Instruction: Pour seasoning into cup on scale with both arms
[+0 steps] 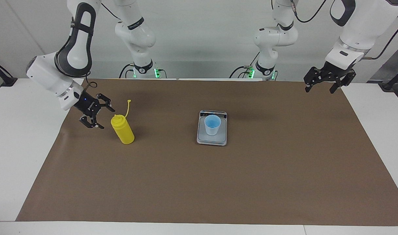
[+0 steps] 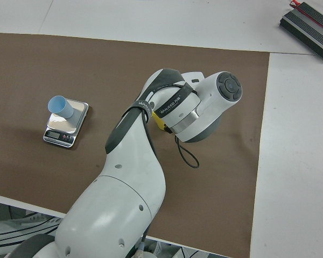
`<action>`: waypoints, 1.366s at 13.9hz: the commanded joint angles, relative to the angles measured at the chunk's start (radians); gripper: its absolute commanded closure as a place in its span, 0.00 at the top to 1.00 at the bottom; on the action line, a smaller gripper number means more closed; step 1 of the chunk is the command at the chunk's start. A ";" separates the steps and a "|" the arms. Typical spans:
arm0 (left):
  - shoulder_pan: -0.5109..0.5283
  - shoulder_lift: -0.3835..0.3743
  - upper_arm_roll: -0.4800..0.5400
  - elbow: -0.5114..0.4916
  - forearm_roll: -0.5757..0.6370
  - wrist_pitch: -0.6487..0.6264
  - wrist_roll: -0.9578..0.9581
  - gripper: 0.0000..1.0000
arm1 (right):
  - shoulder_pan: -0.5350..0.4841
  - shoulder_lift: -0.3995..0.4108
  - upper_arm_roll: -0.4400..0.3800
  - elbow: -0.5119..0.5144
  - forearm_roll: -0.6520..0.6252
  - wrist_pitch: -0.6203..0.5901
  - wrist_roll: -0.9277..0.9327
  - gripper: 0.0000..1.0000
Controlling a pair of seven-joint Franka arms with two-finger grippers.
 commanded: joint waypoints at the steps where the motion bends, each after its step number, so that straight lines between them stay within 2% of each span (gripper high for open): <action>1: -0.012 -0.029 0.009 -0.036 0.006 0.023 -0.008 1.00 | 0.049 -0.057 0.010 0.028 -0.078 -0.014 0.204 1.00; 6: -0.013 -0.029 0.009 -0.036 0.006 0.023 -0.008 1.00 | 0.212 -0.057 0.011 0.174 -0.198 -0.013 0.660 1.00; 8: -0.013 -0.029 0.009 -0.036 0.006 0.023 -0.008 1.00 | 0.255 -0.055 0.013 0.220 -0.257 -0.013 0.909 1.00; 10: -0.012 -0.029 0.009 -0.036 0.006 0.025 -0.006 1.00 | 0.292 -0.040 0.013 0.275 -0.322 -0.034 1.081 1.00; 11: -0.010 -0.029 0.009 -0.036 0.006 0.025 -0.006 1.00 | 0.316 -0.036 0.011 0.313 -0.337 -0.060 1.146 1.00; 14: -0.010 -0.029 0.007 -0.036 0.006 0.025 -0.006 1.00 | 0.391 0.007 0.013 0.447 -0.495 -0.154 1.454 1.00; 17: -0.010 -0.029 0.009 -0.037 0.006 0.028 -0.006 1.00 | 0.399 0.037 0.011 0.534 -0.502 -0.247 1.742 1.00; 19: -0.010 -0.029 0.009 -0.040 0.006 0.028 -0.006 1.00 | 0.393 0.056 0.011 0.582 -0.505 -0.319 1.851 1.00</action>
